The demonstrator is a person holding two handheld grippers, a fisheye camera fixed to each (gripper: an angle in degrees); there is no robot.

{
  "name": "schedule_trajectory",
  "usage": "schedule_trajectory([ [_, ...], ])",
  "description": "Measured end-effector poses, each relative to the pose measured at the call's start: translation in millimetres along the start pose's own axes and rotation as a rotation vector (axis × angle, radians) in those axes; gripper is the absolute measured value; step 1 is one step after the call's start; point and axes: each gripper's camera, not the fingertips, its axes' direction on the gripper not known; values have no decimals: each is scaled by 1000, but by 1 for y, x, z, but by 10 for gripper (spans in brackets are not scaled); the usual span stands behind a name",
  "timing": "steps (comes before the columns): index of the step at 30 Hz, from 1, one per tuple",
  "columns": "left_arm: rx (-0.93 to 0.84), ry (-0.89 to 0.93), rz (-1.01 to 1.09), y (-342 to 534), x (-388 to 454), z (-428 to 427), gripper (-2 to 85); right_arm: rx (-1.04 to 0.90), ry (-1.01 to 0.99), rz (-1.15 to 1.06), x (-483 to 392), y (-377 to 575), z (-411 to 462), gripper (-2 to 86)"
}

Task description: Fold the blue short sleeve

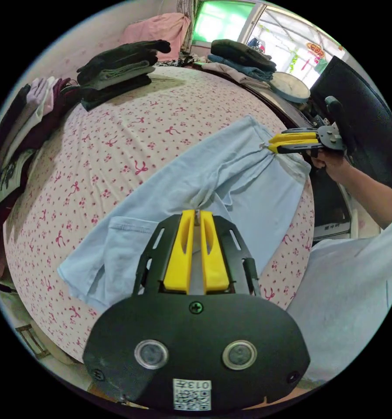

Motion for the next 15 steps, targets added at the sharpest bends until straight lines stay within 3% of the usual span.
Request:
schedule_trajectory([
  [11, -65, 24, 109, -5, 8, 5, 5, 5, -54, -91, 39, 28, -16, 25],
  [15, 43, 5, 89, 7, 11, -17, 3, 103, -22, -37, 58, 31, -39, 22],
])
